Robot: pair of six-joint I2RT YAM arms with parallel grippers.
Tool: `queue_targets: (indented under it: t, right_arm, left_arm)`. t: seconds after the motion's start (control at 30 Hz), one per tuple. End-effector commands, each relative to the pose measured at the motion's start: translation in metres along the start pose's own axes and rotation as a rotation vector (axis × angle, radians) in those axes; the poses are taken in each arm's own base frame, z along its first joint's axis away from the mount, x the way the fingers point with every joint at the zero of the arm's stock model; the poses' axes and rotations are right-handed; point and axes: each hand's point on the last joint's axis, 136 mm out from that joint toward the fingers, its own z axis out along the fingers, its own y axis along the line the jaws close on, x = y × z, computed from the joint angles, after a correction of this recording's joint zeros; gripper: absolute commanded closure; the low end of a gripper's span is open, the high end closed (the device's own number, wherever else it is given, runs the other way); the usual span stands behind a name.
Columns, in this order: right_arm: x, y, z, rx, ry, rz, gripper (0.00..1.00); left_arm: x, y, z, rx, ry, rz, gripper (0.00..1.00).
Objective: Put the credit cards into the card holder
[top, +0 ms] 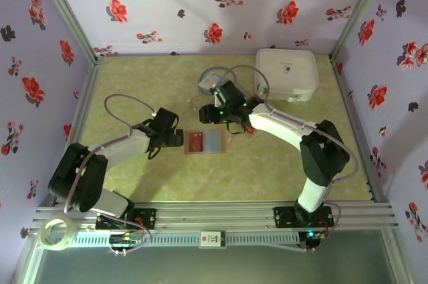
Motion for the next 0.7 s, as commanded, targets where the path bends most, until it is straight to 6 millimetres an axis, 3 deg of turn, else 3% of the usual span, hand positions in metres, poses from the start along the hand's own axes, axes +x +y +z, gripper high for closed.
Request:
queue_targets:
  t: [0.0,0.13,0.27,0.53,0.67]
  right_arm:
    - [0.009,-0.019,-0.006,0.094,0.011,-0.054,0.39]
    - [0.0,-0.037,-0.009,0.184,-0.05,-0.021,0.39]
    - [0.008,-0.053,-0.001,0.207,0.022,-0.028,0.45]
    - [0.028,-0.047,0.024,0.007,0.083,0.071,0.8]
    - [0.038,-0.046,0.038,-0.03,0.116,0.099,0.91]
  left_arm:
    - [-0.003,0.002,-0.015,0.023,-0.009,-0.009,0.0]
    - [-0.014,-0.008,-0.028,0.076,-0.051,-0.057,0.0]
    - [-0.018,-0.024,-0.034,0.109,-0.05,-0.073,0.0]
    - [-0.009,-0.067,-0.031,0.236,-0.049,-0.067,0.0]
    - [-0.001,-0.081,-0.024,0.258,-0.037,-0.053,0.0]
